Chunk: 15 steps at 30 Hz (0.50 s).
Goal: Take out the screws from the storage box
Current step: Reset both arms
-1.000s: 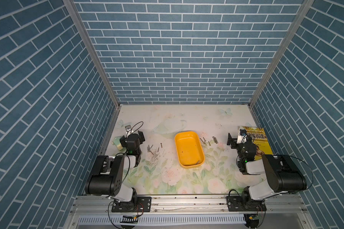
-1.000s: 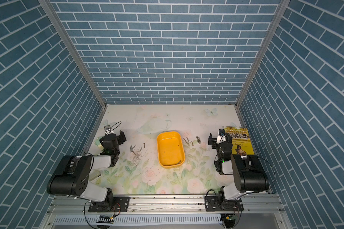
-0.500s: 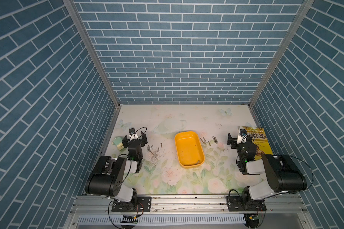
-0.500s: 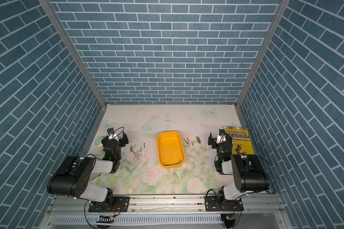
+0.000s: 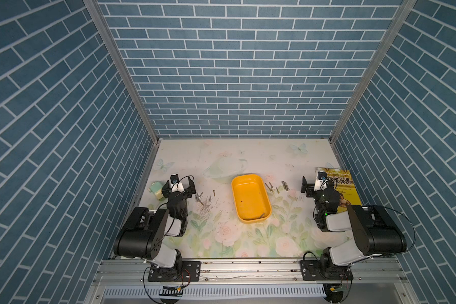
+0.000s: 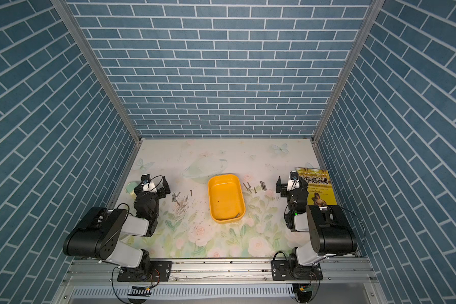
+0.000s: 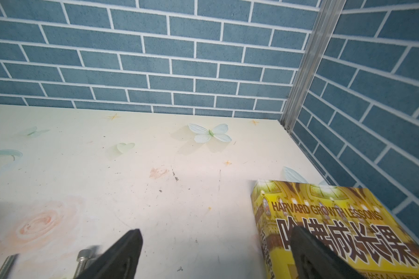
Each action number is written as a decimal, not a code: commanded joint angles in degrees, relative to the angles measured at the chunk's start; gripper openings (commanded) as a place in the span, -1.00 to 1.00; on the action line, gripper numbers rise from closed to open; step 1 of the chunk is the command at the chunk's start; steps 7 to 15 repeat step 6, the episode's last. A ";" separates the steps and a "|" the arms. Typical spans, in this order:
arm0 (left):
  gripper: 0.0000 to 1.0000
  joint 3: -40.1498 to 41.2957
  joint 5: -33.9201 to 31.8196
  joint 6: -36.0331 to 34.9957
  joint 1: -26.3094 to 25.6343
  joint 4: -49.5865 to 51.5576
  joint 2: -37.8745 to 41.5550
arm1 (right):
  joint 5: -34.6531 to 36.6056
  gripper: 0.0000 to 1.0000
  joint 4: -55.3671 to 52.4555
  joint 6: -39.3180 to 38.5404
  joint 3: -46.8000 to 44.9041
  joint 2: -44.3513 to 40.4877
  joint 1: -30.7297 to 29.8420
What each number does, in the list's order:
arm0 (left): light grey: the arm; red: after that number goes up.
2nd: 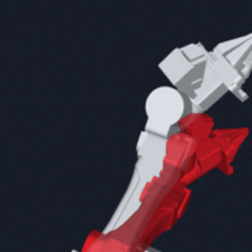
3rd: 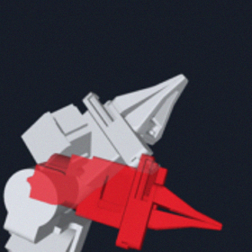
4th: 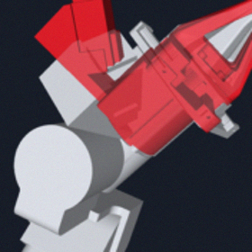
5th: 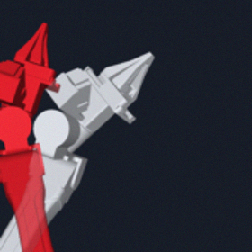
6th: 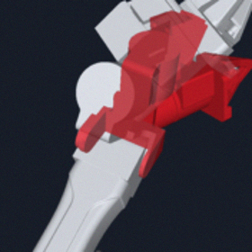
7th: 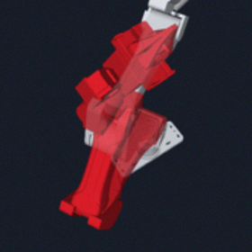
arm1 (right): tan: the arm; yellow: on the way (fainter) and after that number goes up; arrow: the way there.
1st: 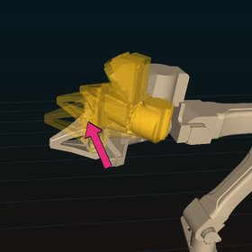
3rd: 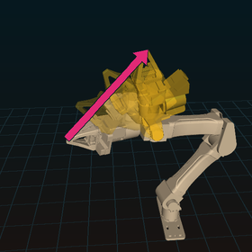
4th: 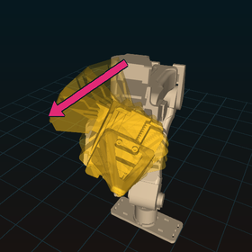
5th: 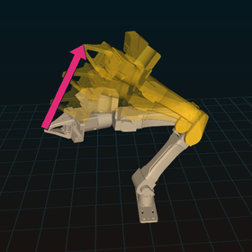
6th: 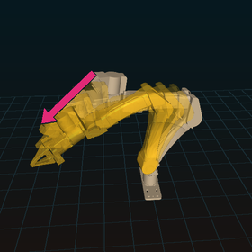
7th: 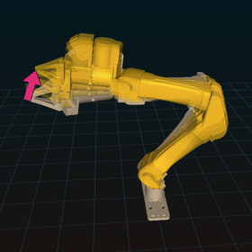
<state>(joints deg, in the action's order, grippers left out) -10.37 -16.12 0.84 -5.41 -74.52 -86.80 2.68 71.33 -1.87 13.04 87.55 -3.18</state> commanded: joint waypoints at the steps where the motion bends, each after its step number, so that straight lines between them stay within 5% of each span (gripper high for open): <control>1: 1.00 -1.38 2.83 0.47 1.25 0.89 0.21 | -0.57 1.00 1.10 -0.83 0.02 0.30 0.17; 15: 1.00 -1.36 3.11 0.56 1.37 0.40 -0.03 | -0.55 1.00 1.53 -0.81 -0.30 0.06 0.19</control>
